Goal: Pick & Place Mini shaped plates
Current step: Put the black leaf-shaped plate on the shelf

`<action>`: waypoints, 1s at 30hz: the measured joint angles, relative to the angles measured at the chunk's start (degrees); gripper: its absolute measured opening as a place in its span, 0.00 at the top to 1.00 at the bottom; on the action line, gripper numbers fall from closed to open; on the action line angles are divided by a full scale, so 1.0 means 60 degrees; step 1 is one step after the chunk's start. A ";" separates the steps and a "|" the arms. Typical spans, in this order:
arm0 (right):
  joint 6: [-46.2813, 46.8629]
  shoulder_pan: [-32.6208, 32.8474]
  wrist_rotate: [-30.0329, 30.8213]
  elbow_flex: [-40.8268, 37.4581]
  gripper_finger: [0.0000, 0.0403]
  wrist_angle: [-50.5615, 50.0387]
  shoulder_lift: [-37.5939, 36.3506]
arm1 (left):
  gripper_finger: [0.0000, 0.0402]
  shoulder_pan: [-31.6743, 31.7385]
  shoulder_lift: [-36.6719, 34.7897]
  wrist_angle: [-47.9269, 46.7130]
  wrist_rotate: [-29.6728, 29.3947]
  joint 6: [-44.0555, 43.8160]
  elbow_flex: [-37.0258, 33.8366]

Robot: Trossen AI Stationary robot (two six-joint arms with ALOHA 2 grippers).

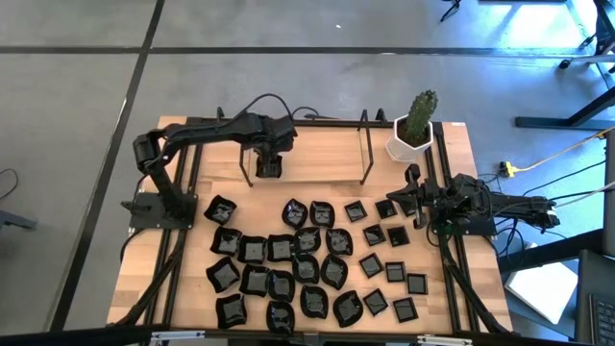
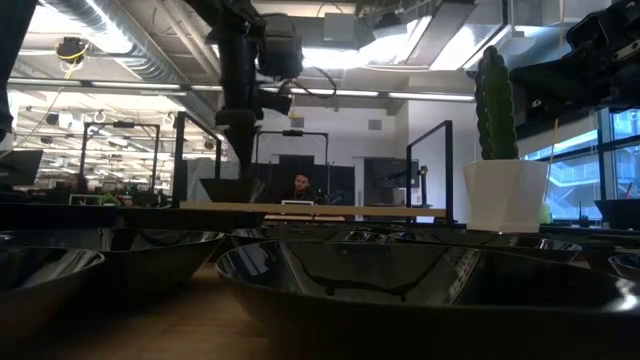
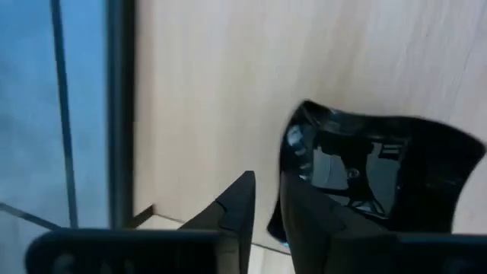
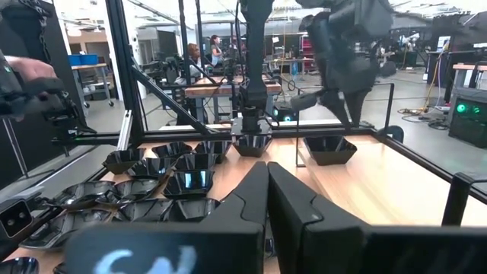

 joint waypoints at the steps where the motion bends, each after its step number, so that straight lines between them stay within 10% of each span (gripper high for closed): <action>1: -0.0002 0.0001 0.0000 0.0000 0.97 0.0000 -0.0001 | 0.83 -0.0088 -0.0053 -0.0270 -0.0026 -0.0106 0.0252; 8: -0.0004 0.0000 0.0000 0.0000 0.97 0.0000 -0.0004 | 0.81 -0.1580 -0.1802 -0.1850 0.1626 -0.1361 0.2246; 14: 0.0025 0.0002 0.0000 0.0000 0.97 -0.0007 -0.0004 | 0.89 -0.3375 -0.5392 -0.0179 0.0692 -0.2682 0.1778; 22: 0.0035 -0.0001 -0.0003 0.0002 0.97 -0.0009 -0.0002 | 0.99 -0.5723 -1.0263 0.3702 -0.1975 -0.3557 -0.3365; 30: 0.0251 0.0002 -0.0004 0.0000 0.97 -0.0025 0.0000 | 1.00 -0.5881 -1.2316 0.9665 -0.0878 -0.0486 -0.8396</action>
